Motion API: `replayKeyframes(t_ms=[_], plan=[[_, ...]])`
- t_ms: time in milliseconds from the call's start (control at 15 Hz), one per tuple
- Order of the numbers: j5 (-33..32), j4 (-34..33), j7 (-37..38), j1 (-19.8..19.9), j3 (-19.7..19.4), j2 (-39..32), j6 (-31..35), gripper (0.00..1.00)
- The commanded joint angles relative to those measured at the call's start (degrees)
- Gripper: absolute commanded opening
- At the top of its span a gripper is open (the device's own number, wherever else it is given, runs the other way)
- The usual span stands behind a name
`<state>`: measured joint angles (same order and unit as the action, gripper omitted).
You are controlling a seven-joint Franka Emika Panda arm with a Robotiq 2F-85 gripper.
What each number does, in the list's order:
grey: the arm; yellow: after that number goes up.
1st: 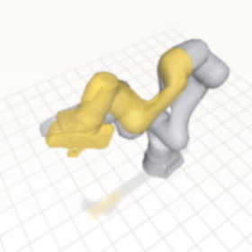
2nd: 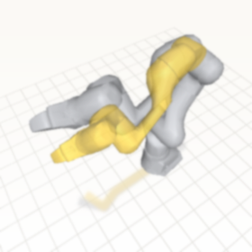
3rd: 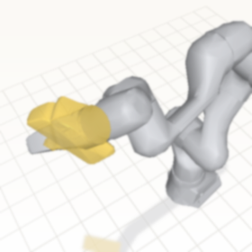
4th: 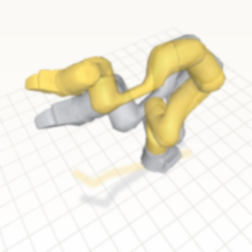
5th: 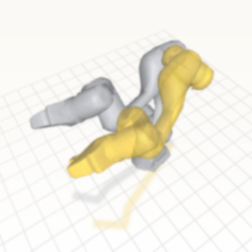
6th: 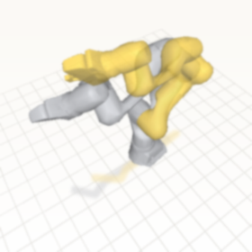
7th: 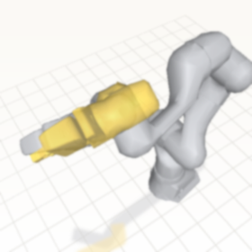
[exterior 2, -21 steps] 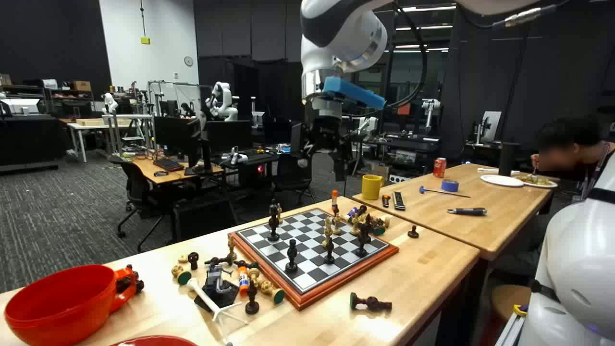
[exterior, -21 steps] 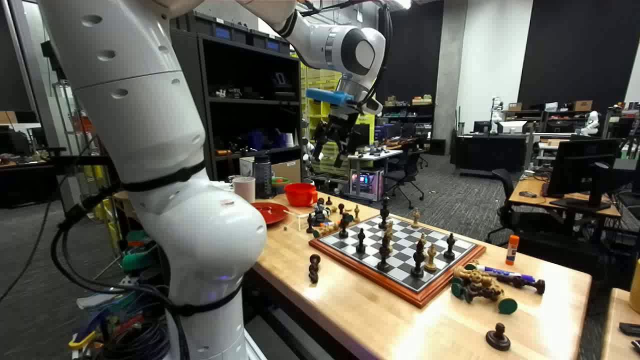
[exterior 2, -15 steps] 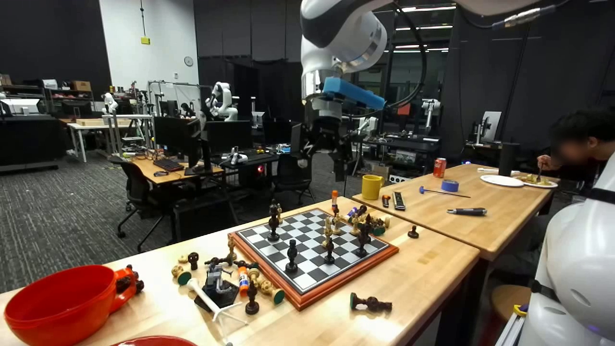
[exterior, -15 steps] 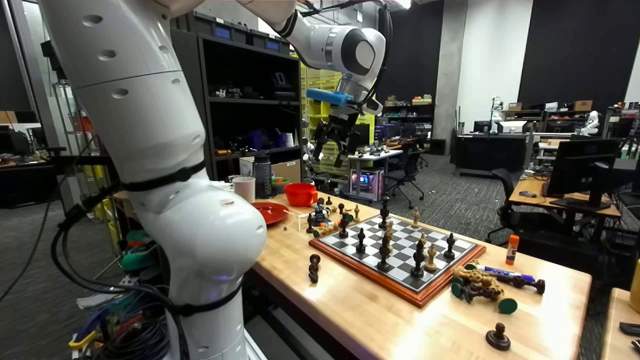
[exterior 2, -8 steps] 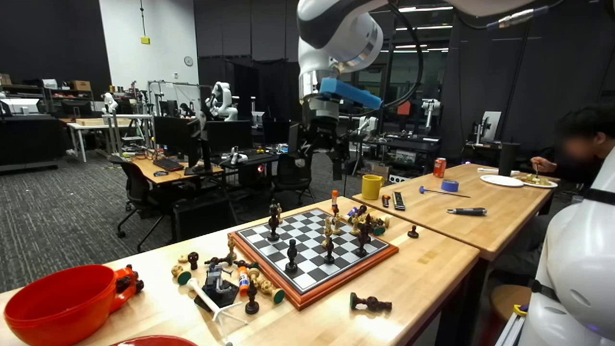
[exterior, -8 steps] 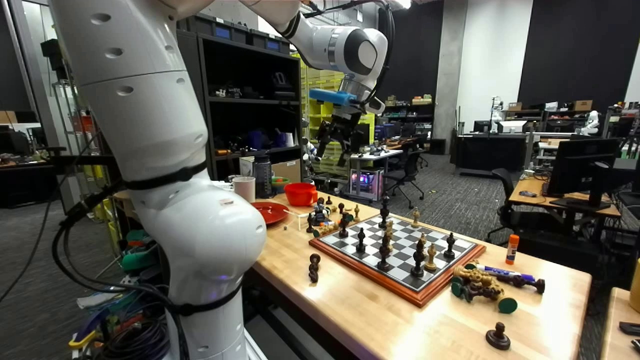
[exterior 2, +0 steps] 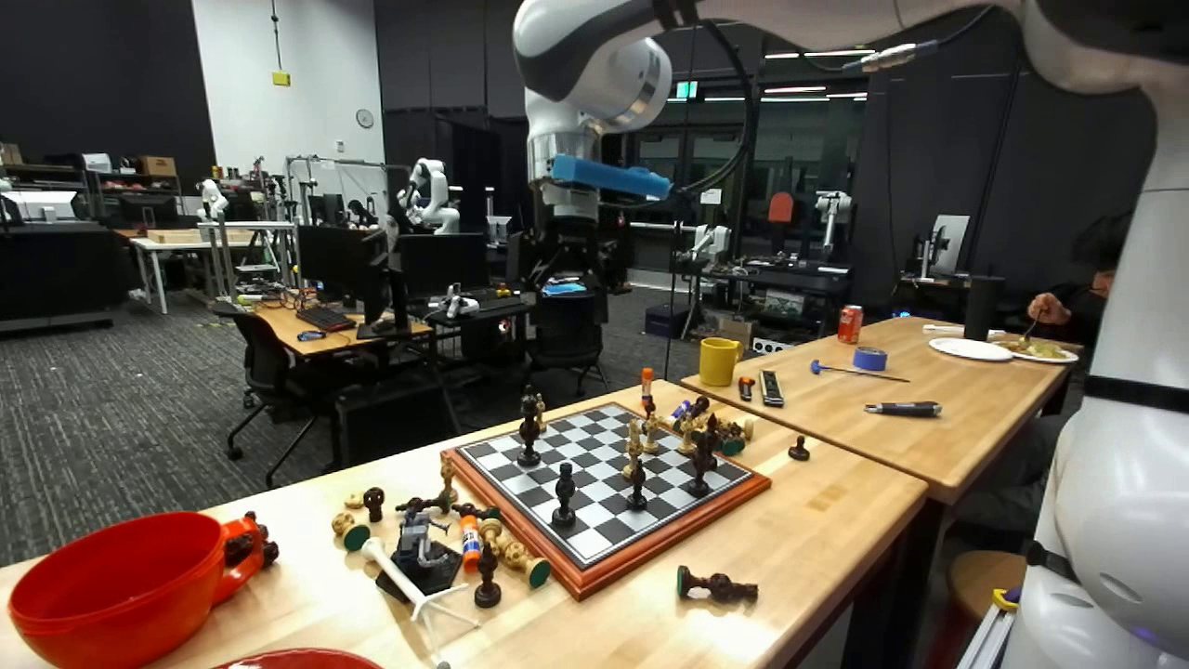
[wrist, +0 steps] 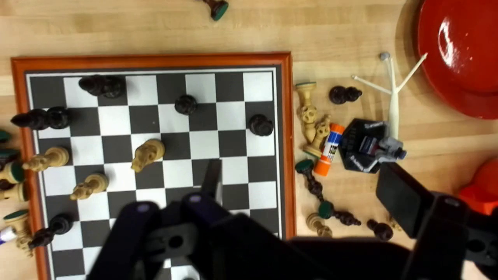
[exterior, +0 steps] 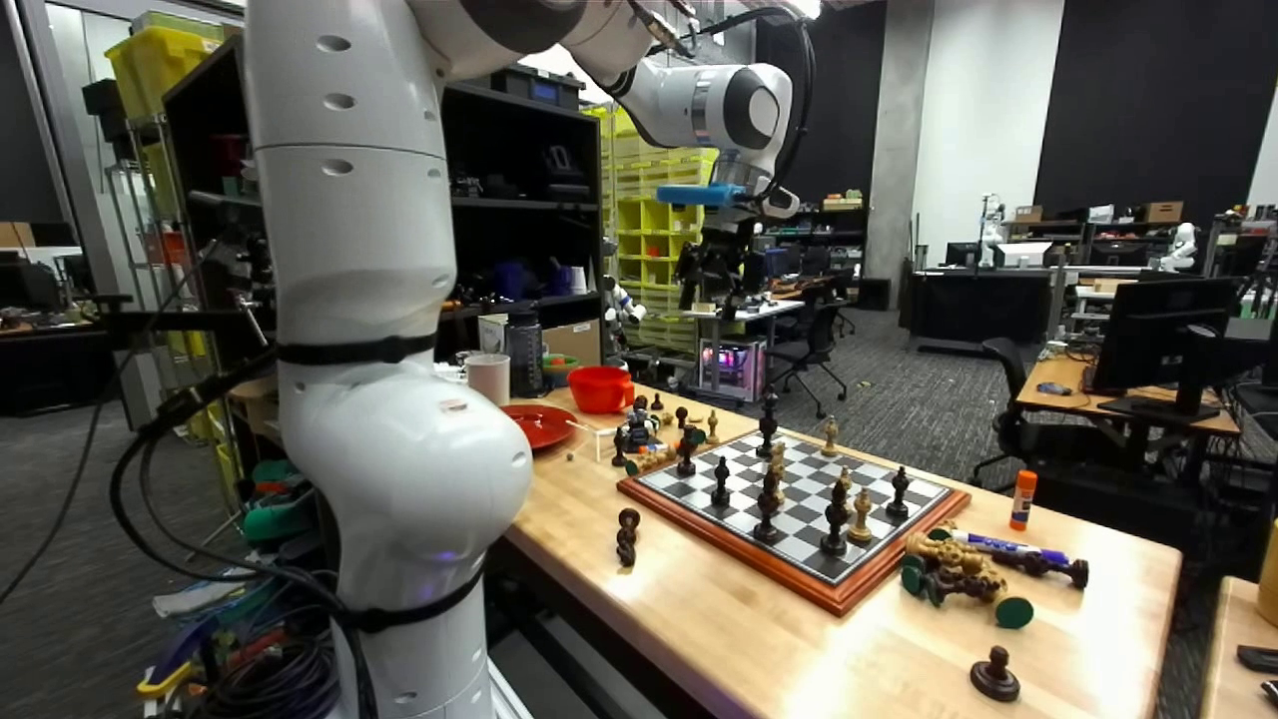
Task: Remove the light brown object from the chess board
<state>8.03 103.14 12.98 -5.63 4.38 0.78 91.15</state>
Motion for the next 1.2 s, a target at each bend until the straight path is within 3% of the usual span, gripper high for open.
replayKeyframes(t_ms=[0, 467, 533, 1000, 1133], plan=[[-3.13, -10.44, 4.47, 0.46, -0.17, -7.86, -1.46, 1.0], [-5.48, -23.4, 9.81, 1.1, -3.21, -17.95, -1.33, 1.0], [-3.94, -19.37, 7.71, 1.19, -2.9, -15.71, -0.33, 1.0], [-4.4, -22.64, 8.78, 1.18, -3.44, -18.04, -0.36, 1.0], [-5.28, -21.41, 10.9, 1.02, -4.01, -18.37, 4.69, 1.0]])
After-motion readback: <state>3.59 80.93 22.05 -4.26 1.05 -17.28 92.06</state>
